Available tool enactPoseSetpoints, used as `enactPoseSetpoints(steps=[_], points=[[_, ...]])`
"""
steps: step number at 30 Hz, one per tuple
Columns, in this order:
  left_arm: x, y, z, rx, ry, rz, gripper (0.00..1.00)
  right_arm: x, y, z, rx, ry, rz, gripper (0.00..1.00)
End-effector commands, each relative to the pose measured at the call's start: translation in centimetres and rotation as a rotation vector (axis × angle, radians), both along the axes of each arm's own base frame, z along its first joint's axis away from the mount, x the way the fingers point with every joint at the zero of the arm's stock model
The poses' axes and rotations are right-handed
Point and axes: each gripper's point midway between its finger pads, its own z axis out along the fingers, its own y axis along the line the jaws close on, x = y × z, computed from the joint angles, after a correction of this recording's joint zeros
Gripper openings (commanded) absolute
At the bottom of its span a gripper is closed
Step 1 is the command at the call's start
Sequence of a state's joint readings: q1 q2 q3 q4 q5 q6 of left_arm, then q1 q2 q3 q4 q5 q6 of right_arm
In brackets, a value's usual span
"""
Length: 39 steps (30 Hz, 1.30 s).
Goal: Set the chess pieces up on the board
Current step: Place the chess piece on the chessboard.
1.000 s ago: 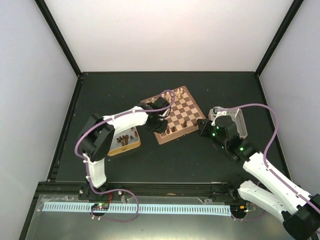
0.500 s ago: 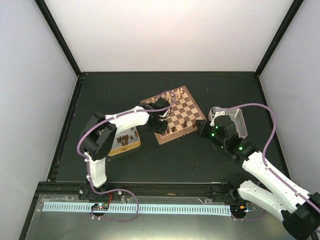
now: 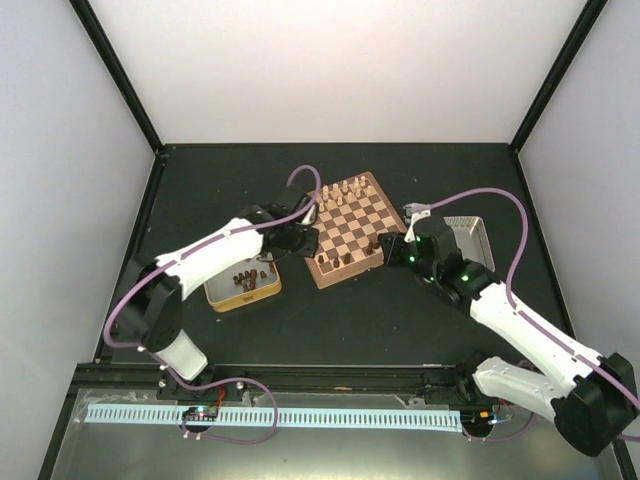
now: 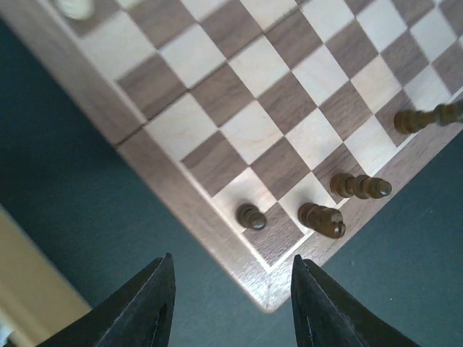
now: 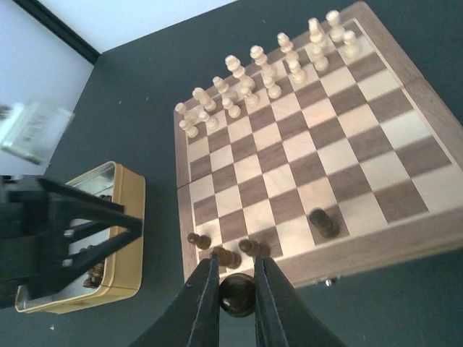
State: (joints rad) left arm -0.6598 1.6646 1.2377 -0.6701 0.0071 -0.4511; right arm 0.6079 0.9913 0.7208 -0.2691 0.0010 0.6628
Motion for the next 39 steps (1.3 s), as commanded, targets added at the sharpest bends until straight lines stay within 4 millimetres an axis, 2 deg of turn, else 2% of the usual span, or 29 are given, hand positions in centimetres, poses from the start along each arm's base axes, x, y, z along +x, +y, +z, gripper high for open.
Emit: enactPoseSetpoints(steps=[1, 8, 14, 18, 25, 28, 32, 36, 39], points=[[0.5, 1.7, 3.9, -0.122, -0.102, 0.082, 0.46, 2.5, 1.4, 2.7, -0.076, -0.147, 0.043, 0.13], [-0.1, 3.2, 7.6, -0.255, -0.184, 0.092, 0.47, 7.1, 1.3, -0.6, -0.280, -0.165, -0.031, 0.13], [-0.4, 4.6, 7.5, -0.314, -0.157, 0.100, 0.47, 10.1, 0.1, -4.7, -0.405, -0.109, -0.138, 0.13], [-0.8, 5.4, 6.6, -0.334, -0.125, 0.098, 0.47, 10.8, -0.6, -7.6, -0.434, -0.041, -0.159, 0.13], [-0.6, 6.0, 6.2, -0.350, -0.115, 0.092, 0.47, 10.5, -1.0, -11.8, -0.475, 0.057, -0.177, 0.18], [-0.6, 6.3, 6.0, -0.350, -0.114, 0.096, 0.47, 10.3, -1.4, -12.1, -0.488, 0.075, -0.186, 0.25], [-0.7, 6.4, 5.8, -0.350, -0.109, 0.095, 0.47, 10.0, -1.9, -10.9, -0.469, 0.093, -0.204, 0.37], [-0.6, 6.6, 5.8, -0.349, -0.110, 0.099, 0.48, 10.0, -2.1, -9.0, -0.372, 0.116, -0.180, 0.40], [-0.6, 6.7, 5.8, -0.350, -0.110, 0.103, 0.48, 9.8, -1.3, -8.6, -0.320, 0.174, -0.091, 0.42]])
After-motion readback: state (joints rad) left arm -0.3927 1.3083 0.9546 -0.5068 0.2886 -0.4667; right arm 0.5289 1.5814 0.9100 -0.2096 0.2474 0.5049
